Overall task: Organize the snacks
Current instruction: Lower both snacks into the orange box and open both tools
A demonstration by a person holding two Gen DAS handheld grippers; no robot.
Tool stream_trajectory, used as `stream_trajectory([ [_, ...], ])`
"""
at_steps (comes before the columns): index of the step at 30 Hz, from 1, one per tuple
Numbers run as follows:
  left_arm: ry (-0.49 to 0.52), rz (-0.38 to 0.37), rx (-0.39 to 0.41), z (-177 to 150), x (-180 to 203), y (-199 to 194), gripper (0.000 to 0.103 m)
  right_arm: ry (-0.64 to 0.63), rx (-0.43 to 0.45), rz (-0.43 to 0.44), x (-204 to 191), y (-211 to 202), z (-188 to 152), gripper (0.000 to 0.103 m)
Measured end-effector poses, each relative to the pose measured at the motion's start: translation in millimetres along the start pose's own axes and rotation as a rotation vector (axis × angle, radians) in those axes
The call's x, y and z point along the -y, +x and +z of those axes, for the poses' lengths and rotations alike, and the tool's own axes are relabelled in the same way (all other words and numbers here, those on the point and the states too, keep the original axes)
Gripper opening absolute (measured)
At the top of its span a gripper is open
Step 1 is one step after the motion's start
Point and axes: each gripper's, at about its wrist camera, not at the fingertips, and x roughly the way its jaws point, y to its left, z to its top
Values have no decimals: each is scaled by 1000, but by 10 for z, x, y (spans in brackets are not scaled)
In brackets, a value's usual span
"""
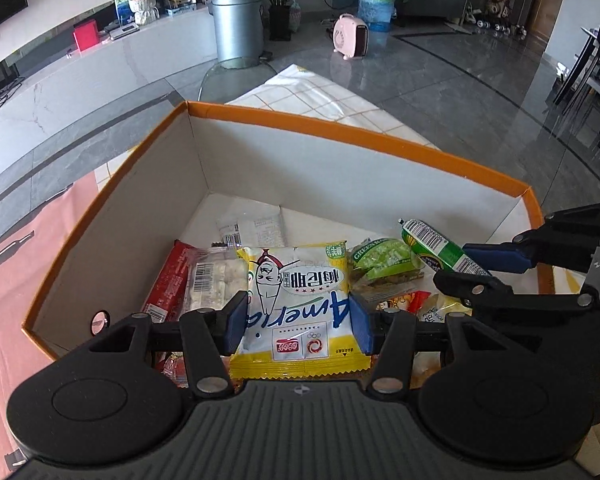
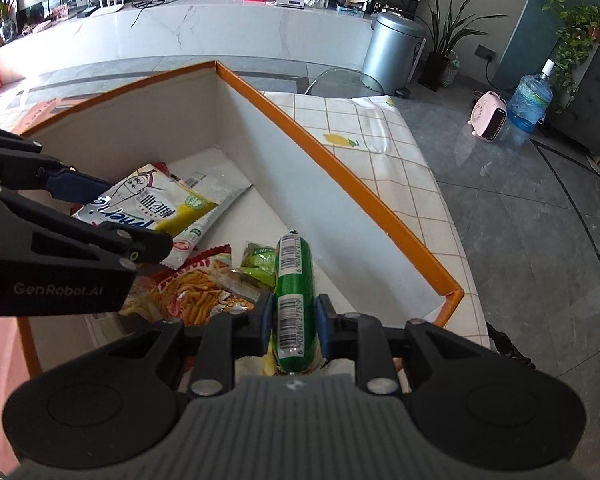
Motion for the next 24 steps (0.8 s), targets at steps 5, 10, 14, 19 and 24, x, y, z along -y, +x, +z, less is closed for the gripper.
stream_trajectory([
  [5, 17, 4, -46, -21, 19, 141, 60, -56, -16, -20, -38, 117, 21, 19],
  [10, 25, 7, -54, -26, 18, 159, 60, -87, -29, -27, -48, 133, 39, 19],
  [14, 28, 7, -52, -22, 37, 117, 60, -83, -42, -13, -38, 102, 39, 20],
  [19, 47, 8, -51, 27, 95, 48, 61, -125, -36, -10, -73, -7, 68, 20],
  [24, 66, 33, -48, 58, 146, -125, 67, -115, -45, 6, -58, -165, 98, 26],
])
